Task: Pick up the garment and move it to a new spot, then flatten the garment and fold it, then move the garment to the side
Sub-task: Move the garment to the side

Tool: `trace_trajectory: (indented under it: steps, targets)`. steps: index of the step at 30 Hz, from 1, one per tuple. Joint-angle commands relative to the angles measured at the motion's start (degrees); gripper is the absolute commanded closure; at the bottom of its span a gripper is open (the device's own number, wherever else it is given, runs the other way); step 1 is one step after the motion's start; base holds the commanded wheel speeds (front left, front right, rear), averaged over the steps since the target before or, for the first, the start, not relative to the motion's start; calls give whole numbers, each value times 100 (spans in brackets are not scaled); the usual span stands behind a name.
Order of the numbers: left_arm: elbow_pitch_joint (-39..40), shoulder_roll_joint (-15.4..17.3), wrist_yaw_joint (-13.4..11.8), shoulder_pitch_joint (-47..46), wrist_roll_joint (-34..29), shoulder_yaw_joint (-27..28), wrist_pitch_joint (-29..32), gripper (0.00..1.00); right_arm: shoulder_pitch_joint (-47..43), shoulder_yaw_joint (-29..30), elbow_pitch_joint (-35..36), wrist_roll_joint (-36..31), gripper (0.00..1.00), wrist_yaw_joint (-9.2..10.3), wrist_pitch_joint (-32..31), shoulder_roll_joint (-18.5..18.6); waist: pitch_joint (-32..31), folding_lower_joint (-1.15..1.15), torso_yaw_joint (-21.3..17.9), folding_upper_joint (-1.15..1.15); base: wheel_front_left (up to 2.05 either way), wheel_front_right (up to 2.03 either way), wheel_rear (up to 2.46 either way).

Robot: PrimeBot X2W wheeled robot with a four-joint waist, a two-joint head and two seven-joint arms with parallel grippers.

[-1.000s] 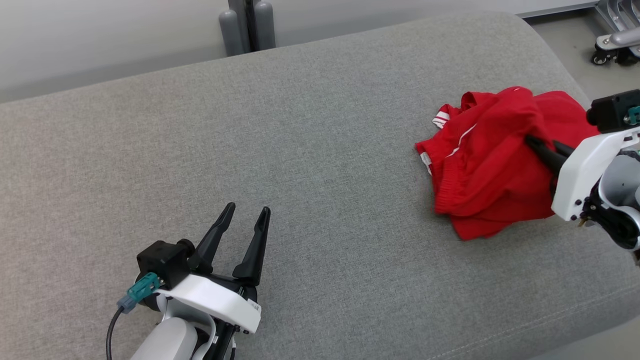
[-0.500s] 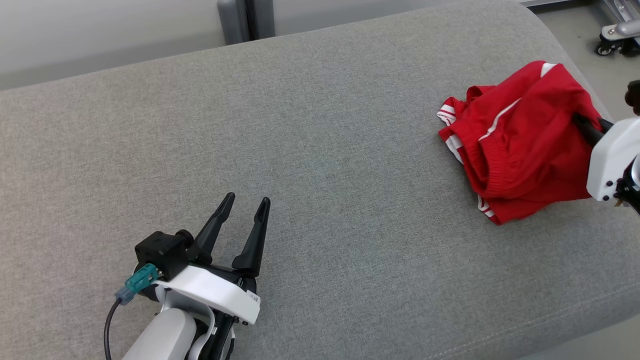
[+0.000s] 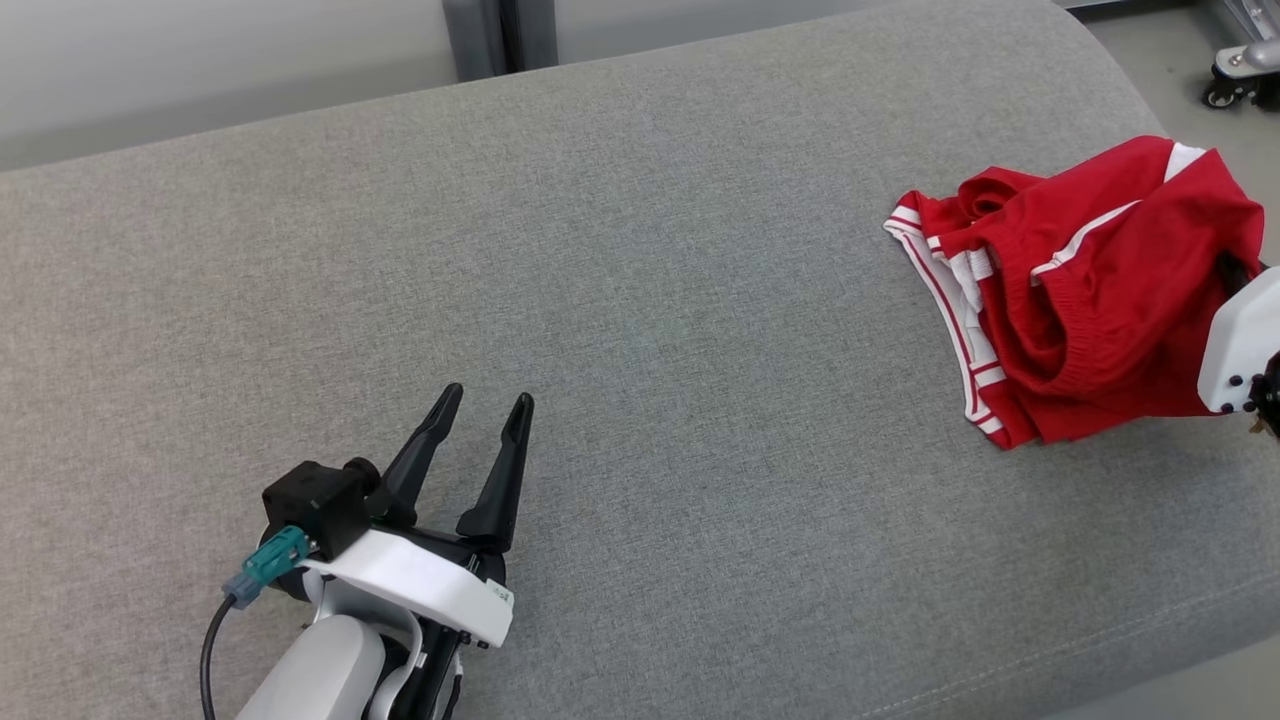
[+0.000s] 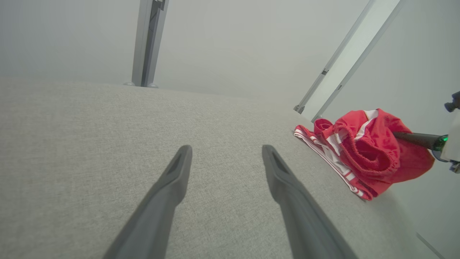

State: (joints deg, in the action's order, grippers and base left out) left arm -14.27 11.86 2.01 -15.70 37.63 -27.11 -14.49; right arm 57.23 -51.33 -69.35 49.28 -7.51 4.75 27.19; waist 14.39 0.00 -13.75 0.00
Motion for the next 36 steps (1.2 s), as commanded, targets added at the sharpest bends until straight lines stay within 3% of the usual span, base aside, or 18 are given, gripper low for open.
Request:
trace_trajectory:
  steps: [1, 2, 7, 21, 28, 33, 36]
  targets:
    - [19, 47, 2, -77, -25, 5, -7, 0, 65, 27, -109, -36, 21, 3, 106, -58, 9, 0, 7, 0, 0, 0, 0]
    - [22, 54, -1, -80, -22, 4, -2, 0, 82, 36, -175, -65, 0, 2, 176, -90, 9, 0, 11, 0, 0, 0, 0]
    - [20, 73, -22, -87, 3, -7, 6, 0, 92, 70, -354, -220, 0, 2, 579, -214, -13, 0, 22, 0, 0, 0, 0]
    - [21, 70, -78, 113, 63, 81, -33, 0, 128, 279, -311, -427, 0, 2, 992, -332, -310, 0, -64, 0, 0, 0, 0]
    - [134, 78, -161, 241, 28, 235, -56, 0, -209, 876, 853, -567, 0, 2, 1049, -16, -614, 0, 49, 0, 0, 0, 0]
    - [259, 102, -218, 225, 11, 404, -61, 0, -1006, 1922, 1993, -970, 0, 2, 1048, 321, -761, 0, 331, 0, 0, 0, 0]
    - [332, 164, -270, 330, 5, 558, -67, 0, -1883, 2825, 2906, -1377, 0, 2, 1048, 301, -870, 0, 557, 0, 0, 0, 0]
